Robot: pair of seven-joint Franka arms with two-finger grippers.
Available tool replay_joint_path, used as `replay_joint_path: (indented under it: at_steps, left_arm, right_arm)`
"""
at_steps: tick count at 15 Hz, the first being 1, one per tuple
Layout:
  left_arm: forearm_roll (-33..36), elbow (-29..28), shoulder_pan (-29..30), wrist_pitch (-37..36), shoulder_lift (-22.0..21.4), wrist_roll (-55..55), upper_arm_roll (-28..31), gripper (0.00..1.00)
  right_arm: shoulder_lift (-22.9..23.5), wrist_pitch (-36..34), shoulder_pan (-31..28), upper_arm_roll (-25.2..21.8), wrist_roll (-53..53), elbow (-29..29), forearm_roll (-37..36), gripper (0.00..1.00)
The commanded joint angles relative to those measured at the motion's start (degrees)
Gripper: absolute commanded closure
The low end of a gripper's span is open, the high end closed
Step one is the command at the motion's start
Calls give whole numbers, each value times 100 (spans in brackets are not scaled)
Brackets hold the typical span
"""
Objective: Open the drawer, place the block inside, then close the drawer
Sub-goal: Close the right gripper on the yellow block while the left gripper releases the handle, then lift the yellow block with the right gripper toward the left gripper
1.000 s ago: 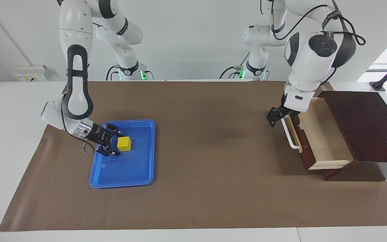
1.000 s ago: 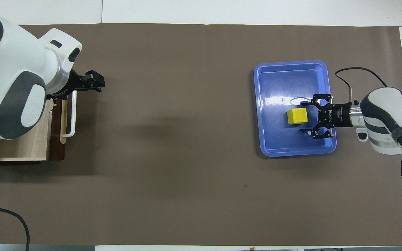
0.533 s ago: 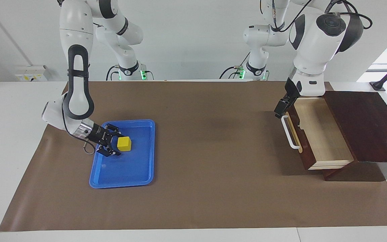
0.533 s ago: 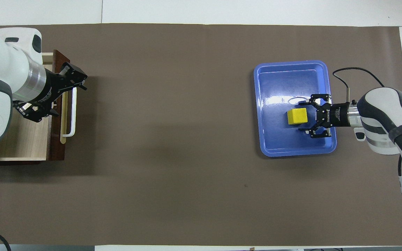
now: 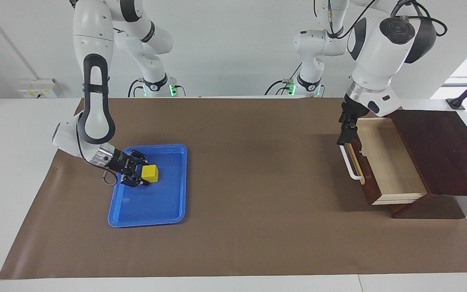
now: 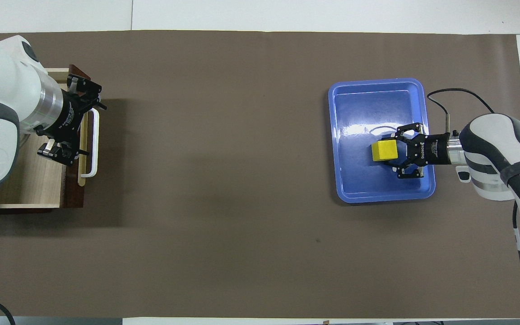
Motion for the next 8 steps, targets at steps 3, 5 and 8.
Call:
replay_joint_path:
  at_steps: [3,5,8]
  left_arm:
    - [-90,-203,-75,153,-104,-545,4,0]
    - [-99,-344,-84,249,-174,-711,4,0]
    - [-99,-380,-84,276,-201,-1046,4,0]
  right_arm:
    - [-5,187,150,-1,-332,-105,150,100]
    - [3,56,63,8,-253,26,150,100]
    - [38,-505,45,-1,324,596,45,100]
